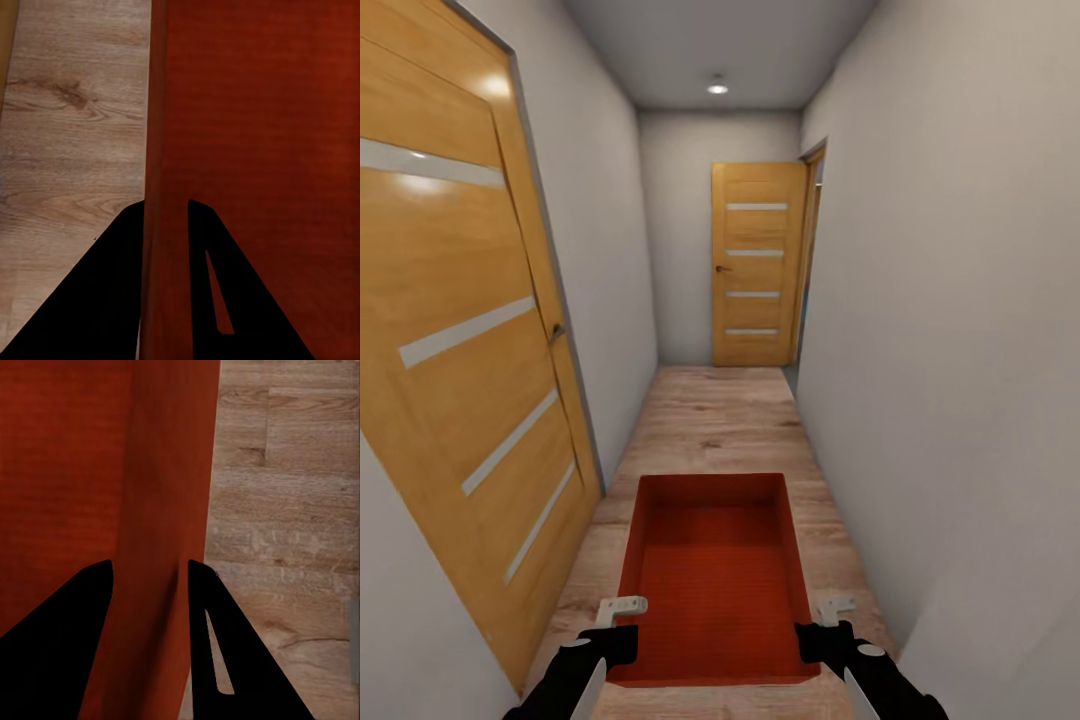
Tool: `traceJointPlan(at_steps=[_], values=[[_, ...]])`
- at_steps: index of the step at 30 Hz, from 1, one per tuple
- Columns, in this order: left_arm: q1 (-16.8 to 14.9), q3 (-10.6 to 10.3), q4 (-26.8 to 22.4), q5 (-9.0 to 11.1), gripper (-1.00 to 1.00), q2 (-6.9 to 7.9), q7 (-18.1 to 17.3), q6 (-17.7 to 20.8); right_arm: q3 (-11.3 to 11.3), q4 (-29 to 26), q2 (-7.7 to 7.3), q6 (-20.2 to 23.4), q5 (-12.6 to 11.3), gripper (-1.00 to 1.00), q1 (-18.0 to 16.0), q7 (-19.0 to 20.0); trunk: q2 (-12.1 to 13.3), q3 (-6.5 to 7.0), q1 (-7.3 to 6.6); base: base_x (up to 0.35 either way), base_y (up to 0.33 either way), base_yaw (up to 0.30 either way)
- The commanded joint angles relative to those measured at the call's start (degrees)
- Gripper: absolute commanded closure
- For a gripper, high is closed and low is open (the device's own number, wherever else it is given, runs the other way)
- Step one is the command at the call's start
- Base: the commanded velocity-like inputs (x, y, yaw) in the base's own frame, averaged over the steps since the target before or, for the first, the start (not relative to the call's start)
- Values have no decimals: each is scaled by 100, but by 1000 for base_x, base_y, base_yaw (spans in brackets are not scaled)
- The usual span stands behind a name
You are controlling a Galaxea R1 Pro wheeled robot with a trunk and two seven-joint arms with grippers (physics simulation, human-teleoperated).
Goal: Move the two storage containers from the living room to the garage. In the garage, place one container on the floor and stack the other container on top of it (either order is fine).
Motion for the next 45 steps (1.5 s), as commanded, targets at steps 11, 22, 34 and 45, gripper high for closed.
traceJointPlan(at_steps=[11,22,34,45], values=[[2,-7,5,-88,100,35,92,47,46,-125,-5,-125,-85,100,-5,128,-7,-9,5,329,0,0],[3,-7,9,-88,100,35,92,47,46,-125,4,-124,-87,100,-5,126,-7,-9,5,329,0,0],[3,-7,11,-88,100,35,92,47,46,-116,4,-121,-94,100,-5,106,-7,-9,5,329,0,0],[3,-7,11,-88,100,35,92,47,46,-116,4,-119,-89,100,-5,74,-7,-9,5,329,0,0]])
